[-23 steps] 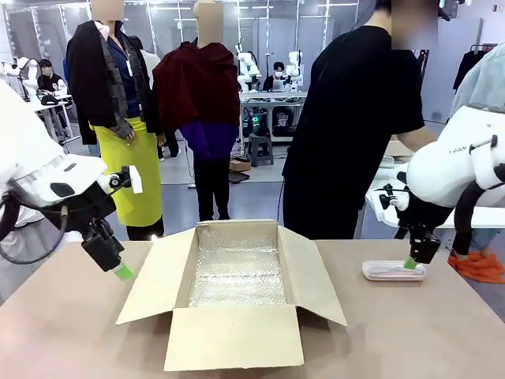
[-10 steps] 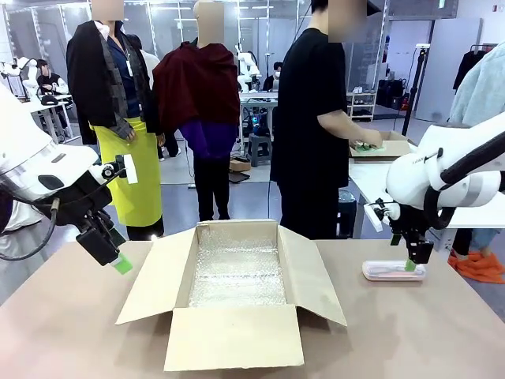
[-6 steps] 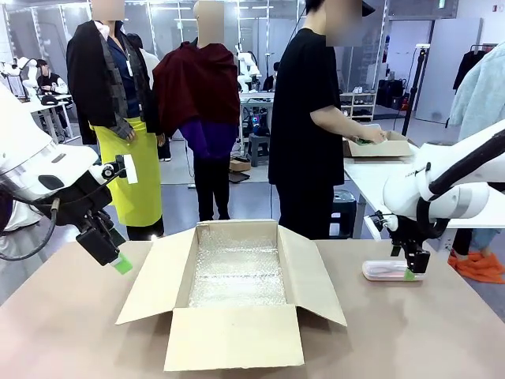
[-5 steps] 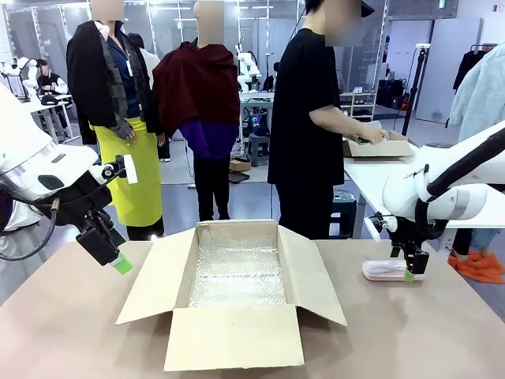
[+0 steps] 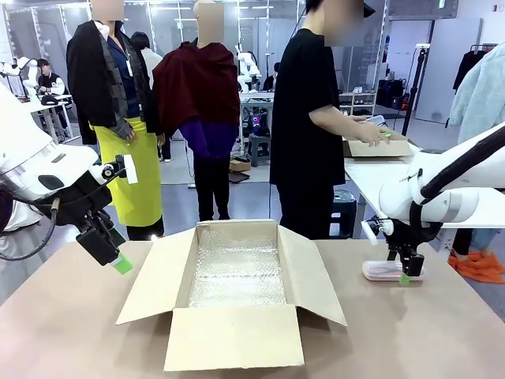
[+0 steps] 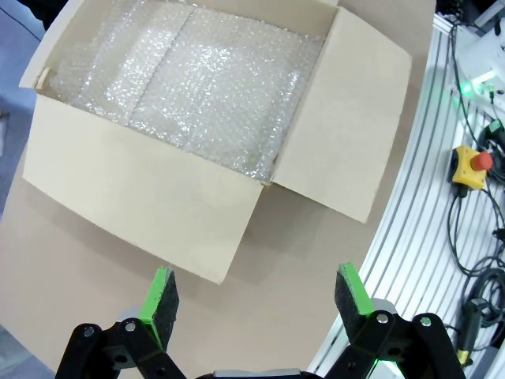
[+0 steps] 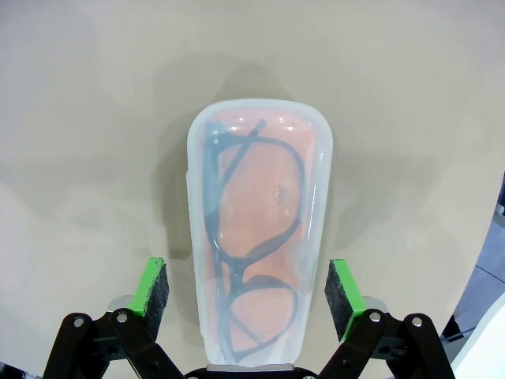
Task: Pack the glasses set securely to prepare it for shipping.
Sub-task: Place the Glasses case inside the Package Box.
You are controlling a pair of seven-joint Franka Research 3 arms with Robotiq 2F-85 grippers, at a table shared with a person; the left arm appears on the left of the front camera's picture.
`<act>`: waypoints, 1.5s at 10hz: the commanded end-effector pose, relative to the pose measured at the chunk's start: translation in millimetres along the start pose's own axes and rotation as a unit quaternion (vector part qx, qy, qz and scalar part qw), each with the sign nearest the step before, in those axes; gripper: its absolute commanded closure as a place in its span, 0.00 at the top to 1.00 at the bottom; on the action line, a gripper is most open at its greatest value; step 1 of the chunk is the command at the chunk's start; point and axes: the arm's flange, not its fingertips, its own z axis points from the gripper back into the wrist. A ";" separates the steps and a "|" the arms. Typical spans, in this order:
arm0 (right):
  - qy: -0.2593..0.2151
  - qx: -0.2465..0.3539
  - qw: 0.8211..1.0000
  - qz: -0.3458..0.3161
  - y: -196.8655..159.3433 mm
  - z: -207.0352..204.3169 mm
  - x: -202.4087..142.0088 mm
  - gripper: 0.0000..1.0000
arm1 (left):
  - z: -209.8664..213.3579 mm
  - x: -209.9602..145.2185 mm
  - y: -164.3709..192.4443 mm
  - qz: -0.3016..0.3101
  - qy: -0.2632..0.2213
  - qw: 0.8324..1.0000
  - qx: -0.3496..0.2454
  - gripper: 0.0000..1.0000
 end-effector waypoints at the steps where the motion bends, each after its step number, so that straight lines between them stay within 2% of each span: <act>1: 0.004 0.014 1.000 -0.010 -6.1 1.3 5.4 1.00 | 0.6 -1.7 -1.0 -0.002 -0.002 1.000 -0.006 1.00; 2: 0.005 0.019 1.000 -0.011 -6.6 0.6 5.8 1.00 | 0.6 -1.7 -1.0 -0.002 -0.002 1.000 -0.006 1.00; 6: 0.009 0.034 0.999 -0.022 -8.1 -6.4 6.7 0.85 | 0.6 -1.7 -1.0 -0.002 -0.002 1.000 -0.006 1.00; 12: 0.000 0.037 0.999 -0.025 -4.0 -0.4 7.7 0.48 | 0.6 -1.7 -1.0 -0.002 -0.002 1.000 -0.006 1.00; 15: 0.003 0.033 0.999 -0.018 3.3 38.8 13.9 0.48 | 0.6 -1.7 -1.0 -0.002 -0.002 1.000 -0.006 1.00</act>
